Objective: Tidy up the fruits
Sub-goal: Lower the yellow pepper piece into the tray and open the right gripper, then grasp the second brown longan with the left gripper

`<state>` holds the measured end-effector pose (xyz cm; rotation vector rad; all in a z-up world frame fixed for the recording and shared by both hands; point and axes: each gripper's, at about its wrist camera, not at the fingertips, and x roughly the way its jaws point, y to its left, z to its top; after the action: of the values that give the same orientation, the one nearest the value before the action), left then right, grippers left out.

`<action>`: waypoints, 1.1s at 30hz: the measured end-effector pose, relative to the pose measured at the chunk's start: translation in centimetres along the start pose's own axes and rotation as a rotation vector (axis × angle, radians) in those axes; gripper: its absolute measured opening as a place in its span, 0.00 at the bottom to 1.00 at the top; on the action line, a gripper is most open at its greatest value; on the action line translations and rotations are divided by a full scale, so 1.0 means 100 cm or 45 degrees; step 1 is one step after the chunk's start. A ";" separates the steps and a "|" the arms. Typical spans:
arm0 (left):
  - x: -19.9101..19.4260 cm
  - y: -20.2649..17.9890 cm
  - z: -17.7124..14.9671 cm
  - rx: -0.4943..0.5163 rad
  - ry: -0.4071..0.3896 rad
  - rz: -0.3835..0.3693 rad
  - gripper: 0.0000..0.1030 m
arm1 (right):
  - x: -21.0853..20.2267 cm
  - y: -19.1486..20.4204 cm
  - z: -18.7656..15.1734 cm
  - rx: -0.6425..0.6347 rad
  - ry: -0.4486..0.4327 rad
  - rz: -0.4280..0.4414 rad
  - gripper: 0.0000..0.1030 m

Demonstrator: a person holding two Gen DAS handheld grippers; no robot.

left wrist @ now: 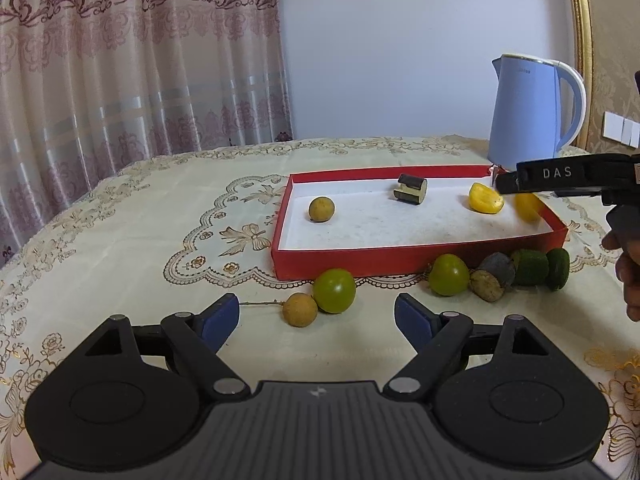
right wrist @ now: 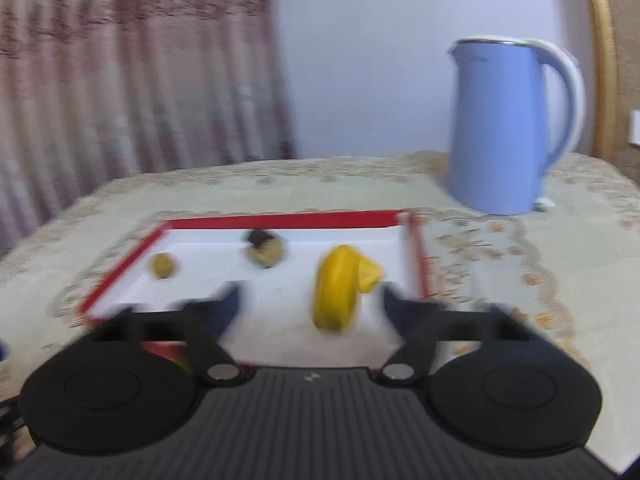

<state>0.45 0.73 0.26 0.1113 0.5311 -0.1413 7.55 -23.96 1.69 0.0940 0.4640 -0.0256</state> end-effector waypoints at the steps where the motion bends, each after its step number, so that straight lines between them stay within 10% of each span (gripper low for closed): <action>1: -0.001 0.004 -0.001 -0.011 -0.002 -0.013 0.83 | -0.007 0.001 -0.002 -0.011 -0.022 0.004 0.82; 18: 0.007 0.048 -0.011 -0.092 -0.011 -0.253 0.83 | -0.070 0.005 -0.061 -0.001 -0.040 0.052 1.00; 33: 0.038 0.038 0.005 0.212 -0.034 -0.068 0.73 | -0.073 0.003 -0.068 -0.006 -0.036 0.030 1.00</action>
<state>4.53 4.04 -1.01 0.2573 0.4956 -0.2389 -2.01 -22.96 -1.01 0.0940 0.4346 -0.0026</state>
